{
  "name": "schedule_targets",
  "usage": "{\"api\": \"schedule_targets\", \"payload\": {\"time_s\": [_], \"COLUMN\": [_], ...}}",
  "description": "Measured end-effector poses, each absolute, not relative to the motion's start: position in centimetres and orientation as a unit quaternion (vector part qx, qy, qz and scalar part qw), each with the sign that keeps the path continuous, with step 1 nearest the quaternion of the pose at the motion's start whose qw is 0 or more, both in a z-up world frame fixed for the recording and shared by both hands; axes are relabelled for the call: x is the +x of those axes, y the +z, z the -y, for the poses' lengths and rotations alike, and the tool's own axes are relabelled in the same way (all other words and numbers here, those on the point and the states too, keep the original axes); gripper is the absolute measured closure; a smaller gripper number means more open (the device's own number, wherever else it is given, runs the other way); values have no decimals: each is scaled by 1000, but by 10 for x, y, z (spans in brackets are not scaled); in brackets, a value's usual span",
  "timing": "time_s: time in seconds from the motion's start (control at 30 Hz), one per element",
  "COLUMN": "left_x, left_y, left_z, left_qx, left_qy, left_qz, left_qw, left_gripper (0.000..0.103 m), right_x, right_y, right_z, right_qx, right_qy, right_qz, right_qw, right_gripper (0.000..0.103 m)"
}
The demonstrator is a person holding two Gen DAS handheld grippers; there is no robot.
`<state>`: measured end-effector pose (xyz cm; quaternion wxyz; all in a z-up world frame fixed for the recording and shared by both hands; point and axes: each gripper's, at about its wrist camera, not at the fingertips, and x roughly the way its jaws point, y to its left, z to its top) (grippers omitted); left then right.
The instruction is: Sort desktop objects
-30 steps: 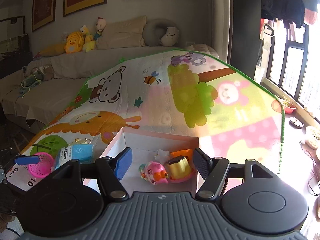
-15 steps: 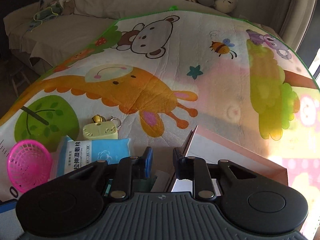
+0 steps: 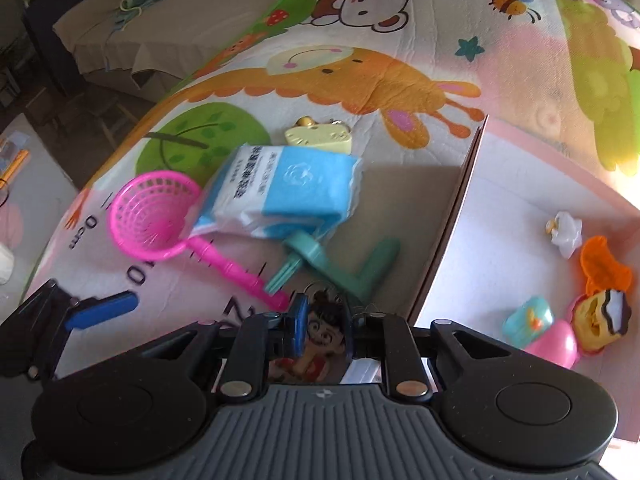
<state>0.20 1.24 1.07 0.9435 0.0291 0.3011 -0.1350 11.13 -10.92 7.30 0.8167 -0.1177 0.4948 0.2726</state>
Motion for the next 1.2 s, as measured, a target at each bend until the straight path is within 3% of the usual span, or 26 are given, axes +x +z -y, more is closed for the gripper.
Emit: {"api": "schedule_targets", "payload": {"time_s": [0.17,0.3,0.37,0.43,0.47,0.8,1.0,1.07,1.2], "left_x": [-2,5,11,19,23,56,45,41,44], "left_y": [8,9,9,10,10,9,14,15,12], "left_z": [-1,10,16,25,29,57,55,51,48], "left_qx": [61,71,69,70,70,42,49,56,64], "left_qy": [-147,-147,-150,-146,-143,-138,-160,-164,-146], "left_qz": [-309,-321,-329,-335,-338,-369,-360,-355,-357], "left_qw": [938,933,930,928,928,918,918,919,920], "left_gripper": [1,1,1,1,1,1,1,1,1], "right_x": [49,20,14,8,5,35,100,102,89], "right_y": [72,65,62,62,63,77,67,66,62], "right_z": [148,184,206,227,235,294,298,291,279], "right_qx": [-120,-141,-125,-93,-80,38,82,87,97], "right_qy": [275,221,194,175,170,88,94,98,159], "right_qz": [-457,-420,-413,-405,-398,-307,-333,-328,-324], "right_qw": [837,869,881,893,898,947,935,935,928], "right_gripper": [84,66,62,43,39,15,12,5,4]}}
